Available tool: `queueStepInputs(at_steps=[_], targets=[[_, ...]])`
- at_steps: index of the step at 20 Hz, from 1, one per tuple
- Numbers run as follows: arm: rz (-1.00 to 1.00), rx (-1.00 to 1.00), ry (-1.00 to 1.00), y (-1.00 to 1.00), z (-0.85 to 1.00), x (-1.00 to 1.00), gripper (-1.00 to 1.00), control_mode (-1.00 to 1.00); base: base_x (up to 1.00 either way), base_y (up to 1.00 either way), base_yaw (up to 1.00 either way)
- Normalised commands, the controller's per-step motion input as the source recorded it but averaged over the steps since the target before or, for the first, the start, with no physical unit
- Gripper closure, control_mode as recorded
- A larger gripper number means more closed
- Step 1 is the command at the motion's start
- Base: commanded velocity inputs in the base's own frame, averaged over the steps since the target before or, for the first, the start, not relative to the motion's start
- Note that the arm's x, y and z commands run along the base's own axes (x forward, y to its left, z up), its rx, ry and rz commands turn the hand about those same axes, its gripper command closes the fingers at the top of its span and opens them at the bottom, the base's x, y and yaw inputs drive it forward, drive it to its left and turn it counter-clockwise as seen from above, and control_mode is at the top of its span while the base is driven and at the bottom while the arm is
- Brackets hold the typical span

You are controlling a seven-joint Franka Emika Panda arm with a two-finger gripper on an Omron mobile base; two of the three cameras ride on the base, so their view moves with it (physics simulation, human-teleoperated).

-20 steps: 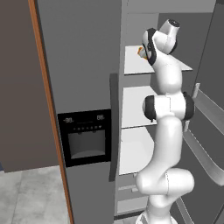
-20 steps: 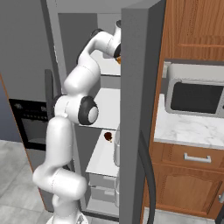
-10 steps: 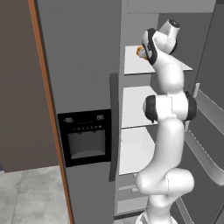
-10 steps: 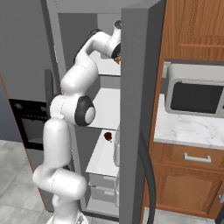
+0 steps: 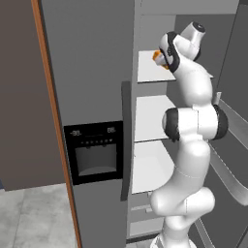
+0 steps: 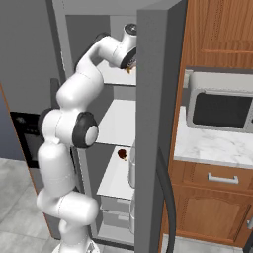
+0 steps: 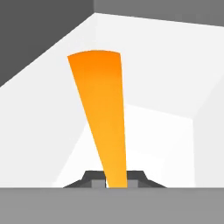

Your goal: Pick the cheese from the fridge and the cheese grater from the cabinet and place them next to the salad bowl.

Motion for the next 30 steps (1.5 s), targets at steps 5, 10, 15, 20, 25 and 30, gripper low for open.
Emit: queueStepInputs(at_steps=[5, 10, 15, 20, 25, 30], targets=[[-0.03, 0.0, -0.09, 0.18, -0.11, -0.58, 1.0, -1.0, 0.0, 0.0, 0.0], [-0.07, 0.0, -0.03, 0.3, -0.04, -0.53, 1.0, -1.0, 0.0, 0.0, 0.0], [-0.02, 0.01, 0.0, 0.14, 0.25, -0.46, 1.0, -1.0, 0.0, 0.0, 0.0], [0.0, 0.0, 0.0, 0.11, 0.21, -0.58, 1.0, -1.0, 0.0, 0.0, 0.0], [-0.01, 0.0, -0.03, 0.01, 0.09, -0.77, 1.0, -1.0, 0.0, 0.0, 0.0], [-0.05, 0.02, 0.0, 0.01, 0.09, -0.75, 1.0, -1.0, 0.0, 0.0, 0.0]])
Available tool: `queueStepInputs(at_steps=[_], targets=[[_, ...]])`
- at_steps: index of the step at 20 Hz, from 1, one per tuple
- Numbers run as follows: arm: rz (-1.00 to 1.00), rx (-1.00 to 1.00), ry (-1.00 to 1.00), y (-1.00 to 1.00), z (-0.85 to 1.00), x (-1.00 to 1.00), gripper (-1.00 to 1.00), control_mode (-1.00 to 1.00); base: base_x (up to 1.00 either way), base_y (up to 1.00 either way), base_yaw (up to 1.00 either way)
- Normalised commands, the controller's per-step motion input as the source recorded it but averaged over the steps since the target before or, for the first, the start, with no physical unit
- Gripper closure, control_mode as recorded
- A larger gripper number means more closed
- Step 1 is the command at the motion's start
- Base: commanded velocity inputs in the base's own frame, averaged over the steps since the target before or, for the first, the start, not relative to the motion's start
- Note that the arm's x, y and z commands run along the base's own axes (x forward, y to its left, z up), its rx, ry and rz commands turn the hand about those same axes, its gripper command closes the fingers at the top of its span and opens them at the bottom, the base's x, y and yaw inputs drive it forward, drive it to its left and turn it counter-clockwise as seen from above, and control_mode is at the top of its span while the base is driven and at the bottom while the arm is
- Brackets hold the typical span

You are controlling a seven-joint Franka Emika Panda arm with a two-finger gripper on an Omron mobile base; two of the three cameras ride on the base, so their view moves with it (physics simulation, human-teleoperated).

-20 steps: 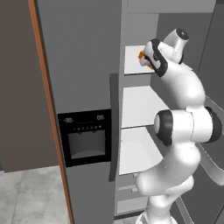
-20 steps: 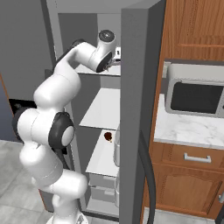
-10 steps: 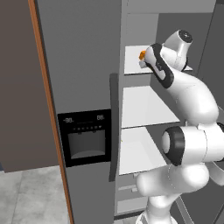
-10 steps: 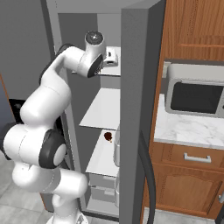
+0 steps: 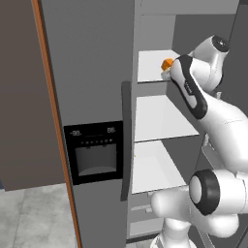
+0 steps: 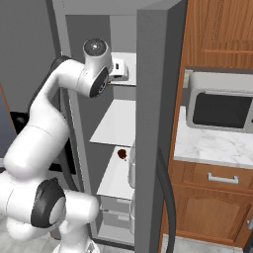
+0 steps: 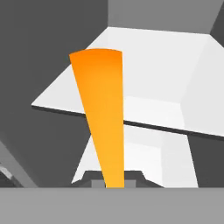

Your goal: Pick the cheese from the fridge and the cheese grater from the cabinet and place them next to the salad bowl.

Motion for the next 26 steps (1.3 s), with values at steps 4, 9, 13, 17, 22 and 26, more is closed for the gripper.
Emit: queueStepInputs(at_steps=[4, 9, 13, 17, 22, 26], targets=[[-0.09, 0.03, 0.0, 0.06, 0.0, -0.8, 1.0, -1.0, 0.0, 0.0, 0.0], [-0.17, 0.04, 0.0, 0.13, 0.0, -0.8, 1.0, -1.0, 0.0, 0.0, 0.0], [-0.17, 0.08, 0.0, 0.15, 0.0, -0.71, 1.0, -1.0, 0.0, 0.0, 0.0], [-0.07, 0.1, 0.07, 0.11, 0.02, -0.57, 1.0, -1.0, 0.0, 0.0, 0.0], [0.0, 0.1, 0.05, 0.12, 0.02, -0.69, 1.0, -1.0, 0.0, 0.0, 0.0], [0.0, 0.05, 0.0, 0.16, 0.0, -0.71, 1.0, -1.0, 0.0, 0.0, 0.0]])
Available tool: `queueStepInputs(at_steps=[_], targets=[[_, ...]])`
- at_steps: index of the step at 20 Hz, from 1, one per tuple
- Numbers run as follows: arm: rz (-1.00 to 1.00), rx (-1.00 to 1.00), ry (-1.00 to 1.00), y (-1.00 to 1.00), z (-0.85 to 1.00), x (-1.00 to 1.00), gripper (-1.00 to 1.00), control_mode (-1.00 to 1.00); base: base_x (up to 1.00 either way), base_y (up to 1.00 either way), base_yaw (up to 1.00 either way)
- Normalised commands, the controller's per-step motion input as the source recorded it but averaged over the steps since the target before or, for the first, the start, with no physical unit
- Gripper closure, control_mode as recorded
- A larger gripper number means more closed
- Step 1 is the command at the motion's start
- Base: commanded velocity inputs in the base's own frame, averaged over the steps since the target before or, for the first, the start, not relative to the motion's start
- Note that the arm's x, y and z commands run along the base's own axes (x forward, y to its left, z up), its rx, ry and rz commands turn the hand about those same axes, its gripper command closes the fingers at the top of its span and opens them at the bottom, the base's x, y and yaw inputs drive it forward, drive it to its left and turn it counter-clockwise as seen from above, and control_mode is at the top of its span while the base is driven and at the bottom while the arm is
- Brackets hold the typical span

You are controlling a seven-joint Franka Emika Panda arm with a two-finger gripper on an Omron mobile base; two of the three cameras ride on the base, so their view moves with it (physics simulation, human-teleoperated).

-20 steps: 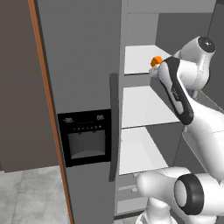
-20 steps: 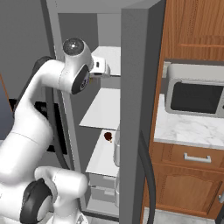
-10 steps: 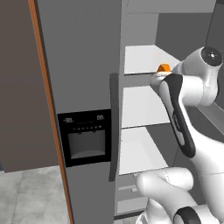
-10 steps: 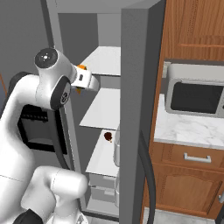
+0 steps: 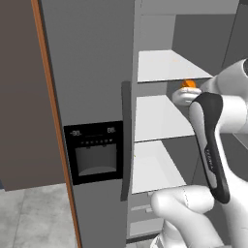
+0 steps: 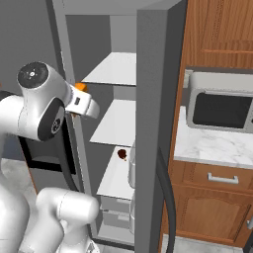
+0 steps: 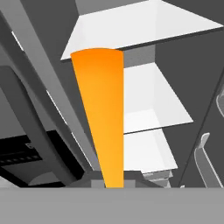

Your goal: Pick the cheese from the fridge and the cheese grater from the cabinet and place them next to the salad bowl.

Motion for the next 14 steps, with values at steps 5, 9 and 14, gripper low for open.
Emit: queueStepInputs(at_steps=[5, 9, 14], targets=[[0.0, 0.01, 0.0, 0.26, 0.0, -0.6, 1.0, -1.0, 0.0, 0.0, 0.0], [0.0, 0.0, 0.0, 0.27, 0.0, -0.44, 1.0, -1.0, 0.0, 0.0, 0.0], [0.0, -0.02, 0.02, 0.08, -0.01, -0.15, 1.0, -1.0, 0.0, 0.0, 0.0]])
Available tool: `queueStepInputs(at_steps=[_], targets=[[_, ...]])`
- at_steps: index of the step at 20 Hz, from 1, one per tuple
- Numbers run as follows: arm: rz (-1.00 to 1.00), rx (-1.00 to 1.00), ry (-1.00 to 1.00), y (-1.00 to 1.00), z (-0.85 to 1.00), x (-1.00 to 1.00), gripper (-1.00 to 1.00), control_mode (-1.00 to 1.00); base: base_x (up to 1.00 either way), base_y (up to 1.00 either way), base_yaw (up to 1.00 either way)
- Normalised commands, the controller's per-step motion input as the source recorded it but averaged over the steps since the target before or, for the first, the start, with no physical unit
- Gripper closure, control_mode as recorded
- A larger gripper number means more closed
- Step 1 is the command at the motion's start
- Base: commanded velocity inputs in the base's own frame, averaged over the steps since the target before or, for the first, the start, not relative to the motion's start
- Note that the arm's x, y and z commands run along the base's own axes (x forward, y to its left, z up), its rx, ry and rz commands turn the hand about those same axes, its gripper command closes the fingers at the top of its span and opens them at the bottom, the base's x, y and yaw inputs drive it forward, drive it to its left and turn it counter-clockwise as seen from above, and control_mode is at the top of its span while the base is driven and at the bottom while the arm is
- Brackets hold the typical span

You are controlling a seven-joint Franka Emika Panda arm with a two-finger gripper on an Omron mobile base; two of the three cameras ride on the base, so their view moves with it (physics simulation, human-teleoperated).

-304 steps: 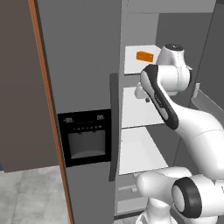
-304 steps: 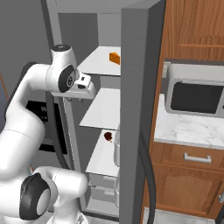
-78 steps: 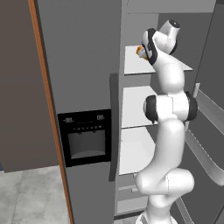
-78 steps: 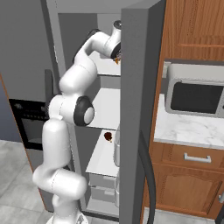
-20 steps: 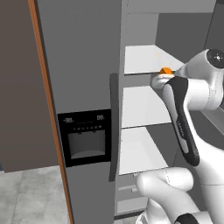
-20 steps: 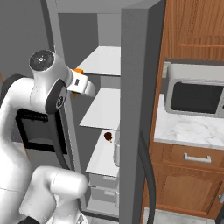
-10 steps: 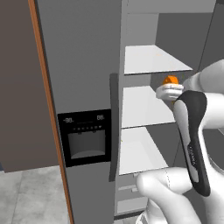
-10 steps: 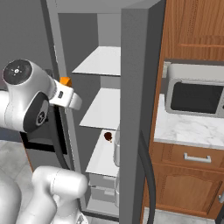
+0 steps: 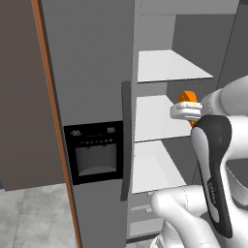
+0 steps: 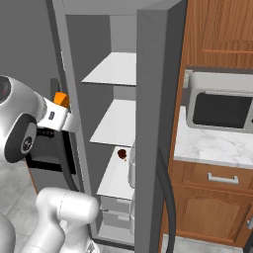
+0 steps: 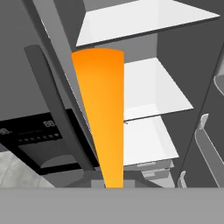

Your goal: Pick the cheese from the fridge and the cheese grater from the cabinet and place them next to the salad bowl.

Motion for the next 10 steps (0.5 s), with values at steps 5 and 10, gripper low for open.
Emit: queueStepInputs(at_steps=[5, 10], targets=[[0.0, 0.0, 0.0, 0.0, 0.0, 0.0, 1.0, -1.0, 0.0, 0.0, 0.0], [0.0, 0.0, 0.0, 0.0, 0.0, 0.0, 1.0, -1.0, 0.0, 0.0, 0.0]])
